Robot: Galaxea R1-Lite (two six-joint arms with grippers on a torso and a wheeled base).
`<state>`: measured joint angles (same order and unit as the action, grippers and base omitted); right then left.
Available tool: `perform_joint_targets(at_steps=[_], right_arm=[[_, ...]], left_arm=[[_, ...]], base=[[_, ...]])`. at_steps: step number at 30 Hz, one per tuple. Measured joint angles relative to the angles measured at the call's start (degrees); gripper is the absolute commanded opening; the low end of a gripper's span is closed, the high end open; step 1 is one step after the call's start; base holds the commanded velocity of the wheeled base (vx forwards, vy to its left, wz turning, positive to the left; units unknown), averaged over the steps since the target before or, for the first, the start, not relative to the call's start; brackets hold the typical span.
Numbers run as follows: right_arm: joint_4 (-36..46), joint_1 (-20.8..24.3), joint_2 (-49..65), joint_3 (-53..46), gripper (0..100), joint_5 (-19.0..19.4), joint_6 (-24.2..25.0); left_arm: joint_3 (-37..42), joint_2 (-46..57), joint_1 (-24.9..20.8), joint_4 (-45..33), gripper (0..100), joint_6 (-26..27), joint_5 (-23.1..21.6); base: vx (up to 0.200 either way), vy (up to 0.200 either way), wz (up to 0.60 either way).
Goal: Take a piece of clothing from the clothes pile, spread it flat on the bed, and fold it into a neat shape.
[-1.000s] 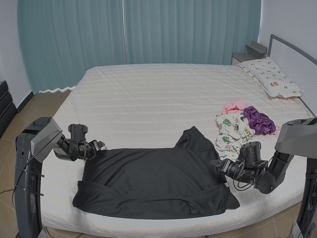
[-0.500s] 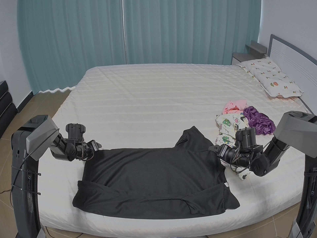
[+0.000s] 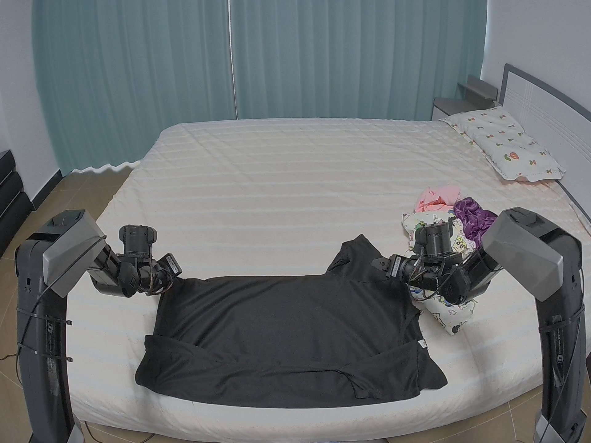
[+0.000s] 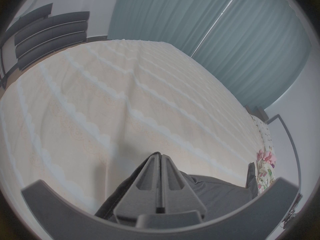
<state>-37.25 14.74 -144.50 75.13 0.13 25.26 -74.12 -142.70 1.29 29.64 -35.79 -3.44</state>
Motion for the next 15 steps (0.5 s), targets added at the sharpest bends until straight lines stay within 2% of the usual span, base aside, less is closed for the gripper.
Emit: perform_joint_targets(at_steps=[6,15], right_arm=[[1.65,-0.96,-3.94,6.29,100,0.02,-1.40],[3.24,-2.34,-9.83,17.15,100,0.07,-0.79]], left_arm=[[1.02,1.50,0.30,0.00,0,-0.63,0.02],[2.49,2.90,0.50,0.00,0,-0.79,0.10]], base=[[0.000,0.000,0.00],[0.000,0.000,0.00]])
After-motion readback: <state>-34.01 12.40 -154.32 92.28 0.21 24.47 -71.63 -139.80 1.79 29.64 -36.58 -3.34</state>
